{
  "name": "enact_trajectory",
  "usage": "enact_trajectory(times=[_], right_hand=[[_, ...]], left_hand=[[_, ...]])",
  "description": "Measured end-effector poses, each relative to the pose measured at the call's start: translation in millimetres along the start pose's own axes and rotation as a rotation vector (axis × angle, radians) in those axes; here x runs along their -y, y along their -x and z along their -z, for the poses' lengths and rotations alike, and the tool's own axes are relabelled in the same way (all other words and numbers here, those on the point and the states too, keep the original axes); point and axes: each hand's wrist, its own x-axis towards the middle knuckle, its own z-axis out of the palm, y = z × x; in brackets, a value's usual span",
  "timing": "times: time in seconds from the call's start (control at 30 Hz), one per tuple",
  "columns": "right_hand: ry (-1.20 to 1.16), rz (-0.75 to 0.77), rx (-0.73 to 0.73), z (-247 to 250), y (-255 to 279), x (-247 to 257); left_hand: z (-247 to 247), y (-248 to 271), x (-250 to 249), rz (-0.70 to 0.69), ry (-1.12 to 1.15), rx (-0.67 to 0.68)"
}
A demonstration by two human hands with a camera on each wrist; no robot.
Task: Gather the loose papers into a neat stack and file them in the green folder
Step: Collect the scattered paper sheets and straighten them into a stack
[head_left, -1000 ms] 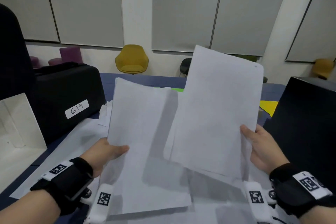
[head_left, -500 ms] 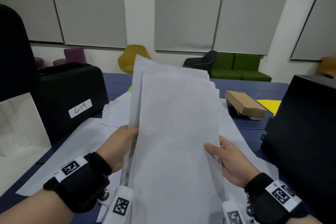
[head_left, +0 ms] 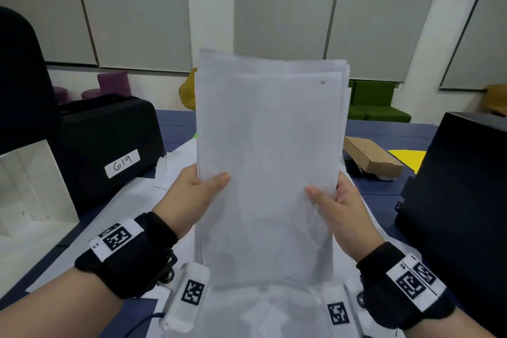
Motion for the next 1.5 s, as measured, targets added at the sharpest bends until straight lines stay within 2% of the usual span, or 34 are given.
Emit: enact_trajectory(times=[0.2, 0.47, 0.73, 0.87, 0.97, 1.07, 1.17, 1.3, 1.4, 1.5], right_hand=[[-0.020, 0.090, 0.081, 3, 1, 11], [0.008, 0.103, 0.139, 4, -6, 12], [0.065, 0.063, 0.206, -11, -9, 31], [0.052, -0.022, 0.213, -12, -11, 24], [0.084, -0.061, 0.190, -15, -10, 19], [0.066, -0.035, 0.195, -15, -10, 23], [-0.013, 0.015, 0.206, -14, -11, 33], [-0.026, 0.130, 0.144, -15, -15, 47], [0.024, 0.362, -0.022, -20, -18, 60], [0.103, 0.593, -0.099, -23, -17, 75]], left_hand=[[3, 2, -5, -0.128, 0.013, 0.029], [14, -1, -17, -0.159, 0.064, 0.183], [12, -7, -23, -0.103, 0.100, 0.128], [9, -5, -13, -0.047, 0.092, 0.145], [8, -4, -8, -0.061, 0.076, 0.117], [8, -2, -16, -0.098, 0.055, 0.109], [8, -4, -32, -0.206, 0.028, -0.008], [1, -3, -58, -0.533, -0.074, -0.212], [0, -4, -71, -0.764, -0.243, -0.292], [1, -7, -76, -0.836, -0.353, -0.311]])
